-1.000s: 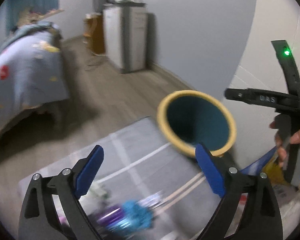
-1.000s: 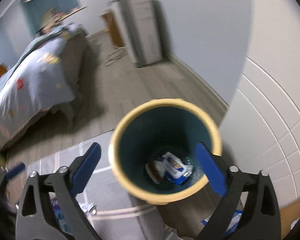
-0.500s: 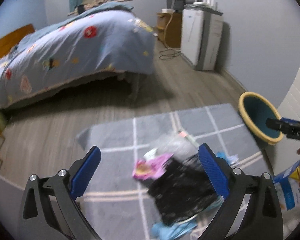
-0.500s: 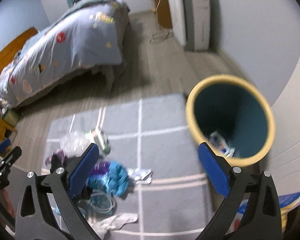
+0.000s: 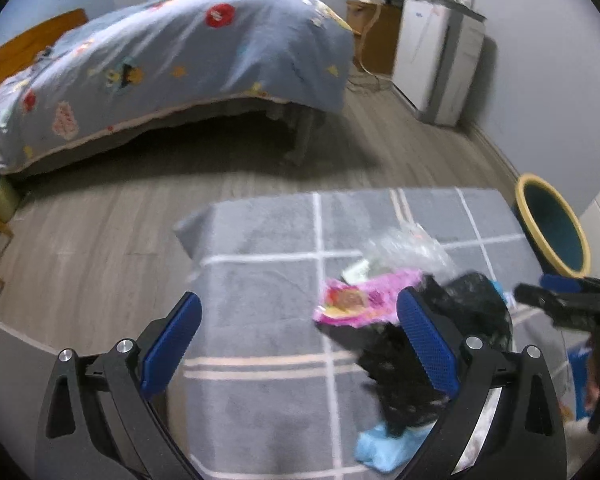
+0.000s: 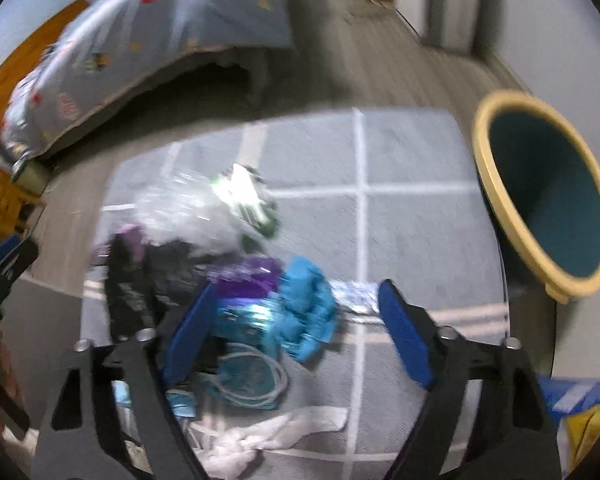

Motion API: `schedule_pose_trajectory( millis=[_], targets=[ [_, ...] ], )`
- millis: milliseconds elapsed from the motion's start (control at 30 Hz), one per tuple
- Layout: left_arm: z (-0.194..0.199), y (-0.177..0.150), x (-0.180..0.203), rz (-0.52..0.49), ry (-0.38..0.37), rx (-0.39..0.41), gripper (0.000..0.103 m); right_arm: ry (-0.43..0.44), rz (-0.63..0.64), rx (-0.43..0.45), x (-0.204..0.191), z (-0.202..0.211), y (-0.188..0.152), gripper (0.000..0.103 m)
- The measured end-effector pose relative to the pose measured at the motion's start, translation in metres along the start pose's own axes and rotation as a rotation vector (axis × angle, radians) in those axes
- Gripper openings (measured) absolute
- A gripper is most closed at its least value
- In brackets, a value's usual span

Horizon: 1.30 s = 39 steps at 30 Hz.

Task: Collect trash
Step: 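Grasp the teal glove with the right gripper while the left grasps the black plastic bag, then drop the teal glove into the bin with the right gripper while the left drops the black bag in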

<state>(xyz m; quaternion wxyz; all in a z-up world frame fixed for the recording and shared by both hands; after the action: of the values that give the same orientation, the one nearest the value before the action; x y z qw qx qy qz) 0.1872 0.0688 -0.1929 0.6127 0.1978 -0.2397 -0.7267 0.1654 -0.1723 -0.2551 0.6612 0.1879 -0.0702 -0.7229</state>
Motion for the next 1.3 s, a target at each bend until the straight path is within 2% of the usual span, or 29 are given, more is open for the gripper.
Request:
schedule_pose_trajectory(
  millis=[133,167,300,333,367,400,467,500,567,700,733,933,1033,1100,1133,1200,1233,1267,1300],
  targets=[
    [-0.018,-0.020,0.028,0.012,-0.063,-0.074,0.097,0.007,0.019,-0.051,0.004,-0.018,-0.008,0.062],
    [-0.025,-0.027,0.037,0.015,-0.090,-0.101,0.096,0.010,0.023,-0.068,0.004,-0.023,-0.011,0.059],
    [-0.038,-0.043,0.059,-0.039,-0.123,-0.160,0.093,0.019,0.019,-0.112,0.007,-0.035,-0.016,0.044],
    [-0.039,-0.045,0.061,-0.047,-0.131,-0.167,0.086,0.028,0.017,-0.116,0.007,-0.037,-0.016,0.044],
    [-0.041,-0.047,0.064,-0.055,-0.142,-0.180,0.073,0.040,0.014,-0.117,0.006,-0.037,-0.015,0.043],
    [-0.044,-0.051,0.067,-0.054,-0.162,-0.204,0.067,0.053,0.015,-0.121,0.005,-0.037,-0.014,0.038],
    [-0.048,-0.059,0.070,-0.046,-0.189,-0.242,0.046,0.061,0.016,-0.124,0.003,-0.036,-0.014,0.032],
    [-0.048,-0.061,0.071,-0.050,-0.190,-0.248,0.040,0.060,0.017,-0.122,0.002,-0.035,-0.013,0.028],
    [-0.046,-0.063,0.071,-0.065,-0.189,-0.252,0.021,0.068,0.009,-0.119,0.002,-0.032,-0.011,0.024],
    [-0.032,-0.056,0.075,-0.070,-0.212,-0.212,0.012,0.098,-0.018,-0.089,0.002,-0.022,-0.003,0.020],
    [-0.029,-0.053,0.075,-0.074,-0.213,-0.202,0.007,0.103,-0.026,-0.080,0.002,-0.018,-0.001,0.020],
    [-0.002,-0.028,0.085,-0.102,-0.238,-0.106,0.002,0.135,-0.069,0.001,0.014,0.015,0.019,0.019],
    [0.005,-0.022,0.090,-0.096,-0.254,-0.086,0.001,0.119,-0.074,0.025,0.022,0.026,0.025,0.019],
    [0.007,-0.024,0.098,-0.140,-0.257,-0.093,0.002,0.104,-0.085,0.037,0.029,0.034,0.030,0.019],
    [0.006,-0.026,0.102,-0.164,-0.246,-0.094,0.006,0.100,-0.087,0.038,0.032,0.041,0.031,0.019],
    [0.002,-0.031,0.109,-0.176,-0.249,-0.120,0.030,0.081,-0.061,0.020,0.035,0.051,0.032,0.019],
    [-0.001,-0.032,0.110,-0.176,-0.233,-0.126,0.049,0.070,-0.043,0.016,0.037,0.057,0.032,0.019],
    [-0.005,-0.033,0.110,-0.180,-0.220,-0.127,0.059,0.058,-0.016,0.020,0.039,0.066,0.034,0.019],
    [-0.008,-0.034,0.109,-0.188,-0.199,-0.130,0.060,0.041,0.010,0.034,0.043,0.076,0.037,0.019]
  ],
)
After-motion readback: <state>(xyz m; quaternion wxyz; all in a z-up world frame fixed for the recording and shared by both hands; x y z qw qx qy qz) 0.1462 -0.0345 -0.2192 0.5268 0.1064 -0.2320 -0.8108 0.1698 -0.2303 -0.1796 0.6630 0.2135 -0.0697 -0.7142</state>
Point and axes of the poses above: each gripper's, at about its wrist camera, not at the fingertips, and z roughly against the way its jaws point, x to its right, y to its top, the point moved 10 cm from there along -z, roughly the way its jaws point, and after that the axes turned 1 degree about -z, right-handed, at the moved point
